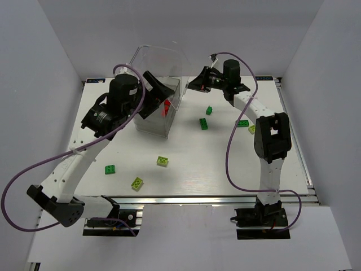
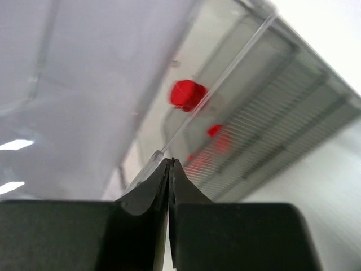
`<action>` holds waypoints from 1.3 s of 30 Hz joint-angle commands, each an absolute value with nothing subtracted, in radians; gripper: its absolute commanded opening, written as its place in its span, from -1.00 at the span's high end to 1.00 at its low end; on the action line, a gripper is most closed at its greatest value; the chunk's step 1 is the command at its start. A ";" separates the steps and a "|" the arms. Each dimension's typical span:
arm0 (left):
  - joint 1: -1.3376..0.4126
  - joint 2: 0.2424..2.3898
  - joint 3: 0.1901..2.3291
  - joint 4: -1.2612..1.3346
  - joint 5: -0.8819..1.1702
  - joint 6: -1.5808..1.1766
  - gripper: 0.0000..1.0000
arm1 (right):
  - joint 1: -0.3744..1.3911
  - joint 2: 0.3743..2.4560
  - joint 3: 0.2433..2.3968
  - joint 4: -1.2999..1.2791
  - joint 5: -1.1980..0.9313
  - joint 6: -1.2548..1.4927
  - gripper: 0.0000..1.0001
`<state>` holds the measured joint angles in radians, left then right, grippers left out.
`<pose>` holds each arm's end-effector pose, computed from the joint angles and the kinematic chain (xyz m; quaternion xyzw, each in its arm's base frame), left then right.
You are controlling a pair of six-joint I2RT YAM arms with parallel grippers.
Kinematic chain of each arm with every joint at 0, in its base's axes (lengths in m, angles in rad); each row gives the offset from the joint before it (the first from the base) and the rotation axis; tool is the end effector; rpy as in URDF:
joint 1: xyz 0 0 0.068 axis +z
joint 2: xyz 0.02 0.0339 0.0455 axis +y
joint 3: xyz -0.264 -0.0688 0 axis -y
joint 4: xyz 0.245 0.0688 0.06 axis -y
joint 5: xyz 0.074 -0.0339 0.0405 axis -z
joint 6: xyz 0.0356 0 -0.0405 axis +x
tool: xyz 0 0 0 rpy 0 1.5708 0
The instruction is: Sort the legos into containers by color
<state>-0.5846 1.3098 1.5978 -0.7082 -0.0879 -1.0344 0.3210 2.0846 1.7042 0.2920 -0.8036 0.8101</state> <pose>0.2266 -0.1462 0.4510 -0.2102 0.8118 -0.3681 0.4017 0.4643 0.1814 0.2994 -0.0918 0.7226 0.5766 0.3701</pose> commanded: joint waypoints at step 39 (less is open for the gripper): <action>-0.589 1.111 1.313 -0.779 -0.230 -1.002 -0.96 | 0.393 2.315 1.763 0.207 -0.705 0.723 0.17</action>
<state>-0.5846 1.1351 1.3296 -0.7967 -0.2123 -1.0035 0.3992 2.3779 1.7592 0.2310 -0.7578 0.7734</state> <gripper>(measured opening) 0.980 0.423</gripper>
